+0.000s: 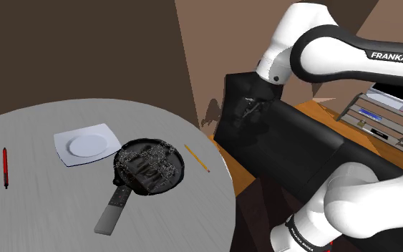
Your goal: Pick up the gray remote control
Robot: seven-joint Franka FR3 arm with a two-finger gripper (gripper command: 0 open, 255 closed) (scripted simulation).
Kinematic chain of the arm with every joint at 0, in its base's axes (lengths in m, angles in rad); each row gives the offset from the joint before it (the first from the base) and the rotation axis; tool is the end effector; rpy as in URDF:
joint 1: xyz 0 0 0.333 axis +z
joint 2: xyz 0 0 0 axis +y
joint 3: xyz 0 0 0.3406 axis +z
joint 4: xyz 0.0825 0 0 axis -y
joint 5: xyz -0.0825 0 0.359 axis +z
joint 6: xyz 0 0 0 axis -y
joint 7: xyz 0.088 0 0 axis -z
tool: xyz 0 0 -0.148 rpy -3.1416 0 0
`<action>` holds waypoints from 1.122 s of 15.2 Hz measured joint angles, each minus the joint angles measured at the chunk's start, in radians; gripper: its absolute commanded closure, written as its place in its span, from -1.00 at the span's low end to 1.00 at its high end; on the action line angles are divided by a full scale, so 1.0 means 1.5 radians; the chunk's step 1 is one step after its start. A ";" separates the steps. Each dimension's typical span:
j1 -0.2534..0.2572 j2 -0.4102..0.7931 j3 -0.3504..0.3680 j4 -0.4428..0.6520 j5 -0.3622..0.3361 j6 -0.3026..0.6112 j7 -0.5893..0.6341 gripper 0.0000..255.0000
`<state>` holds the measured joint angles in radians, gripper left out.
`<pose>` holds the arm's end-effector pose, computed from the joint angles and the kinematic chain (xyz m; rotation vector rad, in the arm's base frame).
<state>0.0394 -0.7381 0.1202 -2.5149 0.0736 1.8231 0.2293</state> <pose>0.2902 0.0603 0.5020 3.1343 -0.1818 0.0695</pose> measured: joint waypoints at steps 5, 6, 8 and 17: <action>0.011 0.040 0.085 -0.023 0.045 0.064 0.130 -1.00; 0.013 0.056 0.105 -0.022 0.053 0.080 0.157 -1.00; 0.013 0.078 0.134 -0.026 0.065 0.107 0.204 -1.00; -0.013 0.272 0.299 0.050 0.058 0.226 0.466 -1.00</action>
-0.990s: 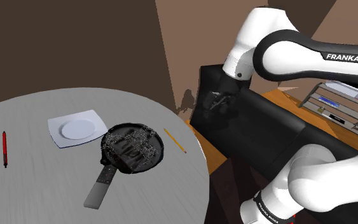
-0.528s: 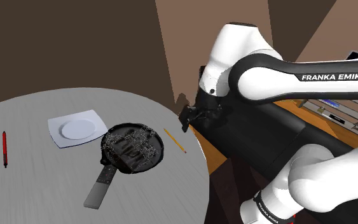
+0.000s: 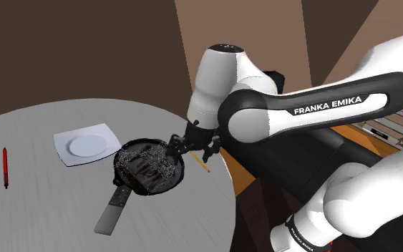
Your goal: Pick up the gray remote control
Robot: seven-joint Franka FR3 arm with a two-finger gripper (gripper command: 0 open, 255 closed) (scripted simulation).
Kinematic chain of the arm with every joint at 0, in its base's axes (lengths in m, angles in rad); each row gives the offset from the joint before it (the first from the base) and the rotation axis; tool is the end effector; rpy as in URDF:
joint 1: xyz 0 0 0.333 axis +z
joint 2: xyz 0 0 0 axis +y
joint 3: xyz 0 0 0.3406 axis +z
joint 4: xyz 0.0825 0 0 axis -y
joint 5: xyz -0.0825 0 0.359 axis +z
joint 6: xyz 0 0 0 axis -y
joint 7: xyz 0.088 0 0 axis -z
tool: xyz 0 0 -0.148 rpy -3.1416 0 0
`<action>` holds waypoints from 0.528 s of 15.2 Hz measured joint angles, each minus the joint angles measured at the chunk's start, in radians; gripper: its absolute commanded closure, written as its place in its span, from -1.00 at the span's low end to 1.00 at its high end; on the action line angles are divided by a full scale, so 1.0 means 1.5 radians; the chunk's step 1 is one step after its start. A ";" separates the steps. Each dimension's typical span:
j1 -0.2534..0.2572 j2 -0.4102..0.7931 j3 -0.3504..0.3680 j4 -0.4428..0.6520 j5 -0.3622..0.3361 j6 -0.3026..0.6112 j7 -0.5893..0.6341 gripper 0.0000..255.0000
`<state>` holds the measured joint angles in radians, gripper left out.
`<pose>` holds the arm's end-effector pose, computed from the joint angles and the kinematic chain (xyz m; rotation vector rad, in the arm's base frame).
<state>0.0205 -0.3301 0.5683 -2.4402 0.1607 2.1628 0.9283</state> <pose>0.3405 0.2441 0.4025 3.0386 -0.7004 0.0573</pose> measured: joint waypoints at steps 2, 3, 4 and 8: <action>-0.013 0.057 0.033 0.031 -0.027 0.020 0.065 -1.00; -0.021 0.089 0.049 0.047 -0.046 0.033 0.101 -1.00; -0.027 0.124 0.064 0.062 -0.068 0.046 0.138 -1.00; -0.025 0.258 0.098 0.141 -0.175 0.064 0.297 -1.00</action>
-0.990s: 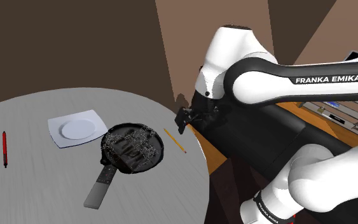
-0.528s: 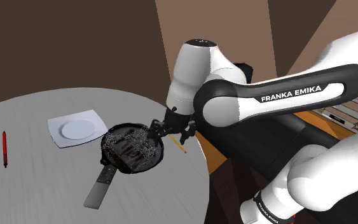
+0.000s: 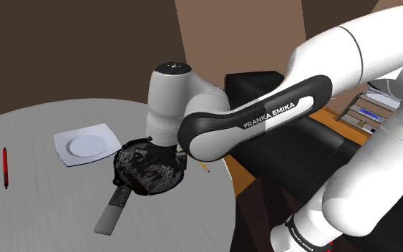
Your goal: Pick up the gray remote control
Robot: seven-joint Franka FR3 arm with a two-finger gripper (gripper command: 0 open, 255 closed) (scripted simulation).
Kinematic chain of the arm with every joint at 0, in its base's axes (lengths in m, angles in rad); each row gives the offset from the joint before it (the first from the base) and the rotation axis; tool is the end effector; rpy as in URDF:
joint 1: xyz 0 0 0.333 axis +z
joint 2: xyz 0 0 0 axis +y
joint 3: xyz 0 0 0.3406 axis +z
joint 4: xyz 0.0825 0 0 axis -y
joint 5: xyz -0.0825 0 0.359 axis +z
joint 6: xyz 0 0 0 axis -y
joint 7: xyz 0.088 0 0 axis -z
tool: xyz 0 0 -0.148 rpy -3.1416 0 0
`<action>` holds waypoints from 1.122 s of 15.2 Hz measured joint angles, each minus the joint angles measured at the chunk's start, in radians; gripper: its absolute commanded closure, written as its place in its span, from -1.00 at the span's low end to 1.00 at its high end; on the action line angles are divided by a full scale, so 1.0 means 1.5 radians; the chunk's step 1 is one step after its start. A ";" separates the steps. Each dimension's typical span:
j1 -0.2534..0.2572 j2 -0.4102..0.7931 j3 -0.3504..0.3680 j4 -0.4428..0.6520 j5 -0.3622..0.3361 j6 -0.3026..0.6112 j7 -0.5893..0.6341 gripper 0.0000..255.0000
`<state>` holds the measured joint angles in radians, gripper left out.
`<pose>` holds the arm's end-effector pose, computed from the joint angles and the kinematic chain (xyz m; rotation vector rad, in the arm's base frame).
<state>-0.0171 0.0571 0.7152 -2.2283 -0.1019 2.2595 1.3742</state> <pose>0.3961 0.3231 0.3523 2.9669 -0.9365 0.0462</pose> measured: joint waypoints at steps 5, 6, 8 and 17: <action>0.062 0.164 -0.024 0.125 -0.126 -0.012 0.172 -1.00; 0.081 0.199 -0.035 0.156 -0.148 -0.017 0.201 -1.00; 0.120 0.260 -0.056 0.221 -0.179 -0.034 0.252 -1.00; 0.154 0.334 -0.092 0.246 -0.226 0.005 0.297 -1.00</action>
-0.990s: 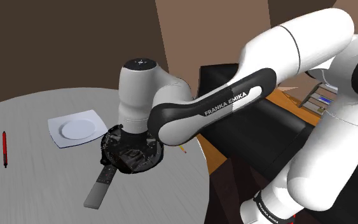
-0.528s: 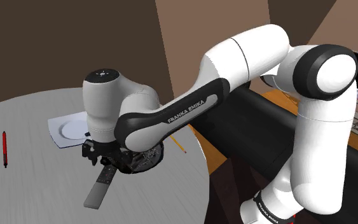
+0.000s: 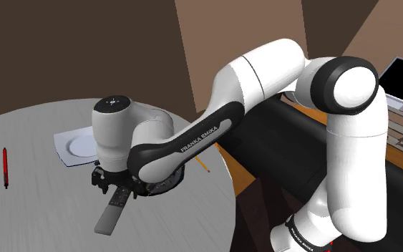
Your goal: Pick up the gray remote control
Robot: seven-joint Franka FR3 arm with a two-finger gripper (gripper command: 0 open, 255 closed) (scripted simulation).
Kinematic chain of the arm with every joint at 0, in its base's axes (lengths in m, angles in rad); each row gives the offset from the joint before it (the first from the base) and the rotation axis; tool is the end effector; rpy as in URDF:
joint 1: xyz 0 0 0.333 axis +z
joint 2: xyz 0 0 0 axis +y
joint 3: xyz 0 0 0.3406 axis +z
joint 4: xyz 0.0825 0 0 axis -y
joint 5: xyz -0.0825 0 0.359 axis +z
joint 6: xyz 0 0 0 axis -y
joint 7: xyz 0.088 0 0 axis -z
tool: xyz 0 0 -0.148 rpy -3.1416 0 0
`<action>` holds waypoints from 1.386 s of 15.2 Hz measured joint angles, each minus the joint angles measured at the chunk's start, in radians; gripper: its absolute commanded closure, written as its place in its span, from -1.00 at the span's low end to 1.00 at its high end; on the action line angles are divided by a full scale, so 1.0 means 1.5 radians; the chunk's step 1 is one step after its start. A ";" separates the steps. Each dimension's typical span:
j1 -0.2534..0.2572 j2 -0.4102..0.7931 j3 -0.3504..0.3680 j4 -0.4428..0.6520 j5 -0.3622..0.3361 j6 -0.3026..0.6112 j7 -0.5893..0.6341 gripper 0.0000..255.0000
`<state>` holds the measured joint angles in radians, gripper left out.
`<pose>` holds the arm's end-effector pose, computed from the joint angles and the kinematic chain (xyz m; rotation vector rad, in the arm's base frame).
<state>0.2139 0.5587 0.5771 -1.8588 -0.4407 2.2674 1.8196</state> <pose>0.4725 0.4119 0.2516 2.8583 -1.2084 0.0403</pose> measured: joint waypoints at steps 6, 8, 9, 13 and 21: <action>0.001 0.002 -0.002 0.001 -0.003 0.005 0.002 1.00; 0.001 0.001 -0.002 0.000 -0.003 0.006 0.002 1.00; 0.001 0.002 -0.002 0.000 -0.004 0.006 0.002 1.00; -0.001 -0.003 0.002 0.000 0.002 -0.003 -0.001 1.00; -0.017 -0.047 0.024 0.008 0.035 -0.050 -0.022 1.00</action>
<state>0.1889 0.4880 0.6134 -1.8470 -0.3881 2.1931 1.7873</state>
